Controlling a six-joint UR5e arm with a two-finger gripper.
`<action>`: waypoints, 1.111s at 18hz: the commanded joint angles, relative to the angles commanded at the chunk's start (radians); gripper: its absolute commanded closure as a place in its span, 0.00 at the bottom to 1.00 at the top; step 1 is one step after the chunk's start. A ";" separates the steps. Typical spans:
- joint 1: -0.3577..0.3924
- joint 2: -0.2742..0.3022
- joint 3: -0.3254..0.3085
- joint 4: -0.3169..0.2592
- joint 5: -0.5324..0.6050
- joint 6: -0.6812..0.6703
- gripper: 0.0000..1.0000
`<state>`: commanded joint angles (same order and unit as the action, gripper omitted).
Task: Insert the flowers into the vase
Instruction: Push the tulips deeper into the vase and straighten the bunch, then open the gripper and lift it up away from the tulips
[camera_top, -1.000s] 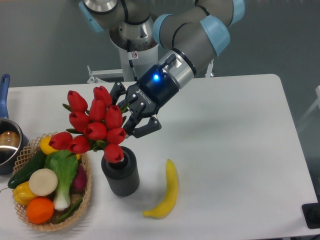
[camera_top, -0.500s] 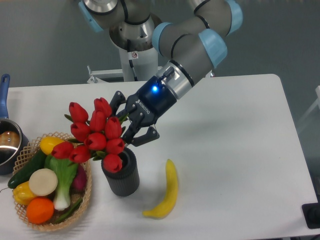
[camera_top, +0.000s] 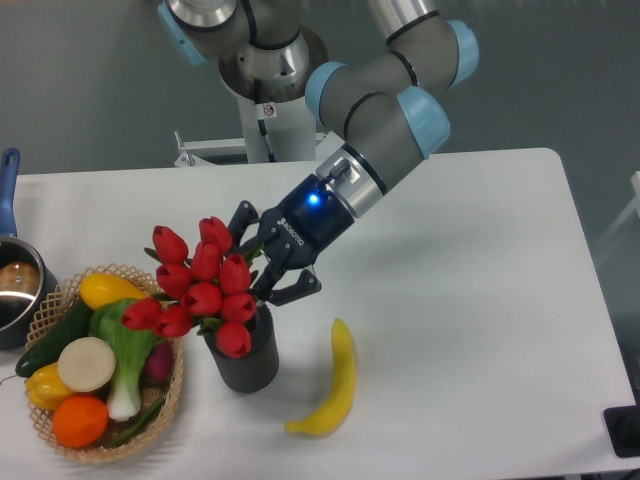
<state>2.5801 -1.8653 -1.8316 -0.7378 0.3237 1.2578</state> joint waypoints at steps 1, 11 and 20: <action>0.000 -0.008 -0.002 0.000 0.000 0.002 0.55; 0.017 -0.026 -0.043 0.002 0.000 0.053 0.53; 0.037 -0.018 -0.071 0.000 -0.005 0.103 0.05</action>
<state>2.6169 -1.8837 -1.9021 -0.7378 0.3191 1.3607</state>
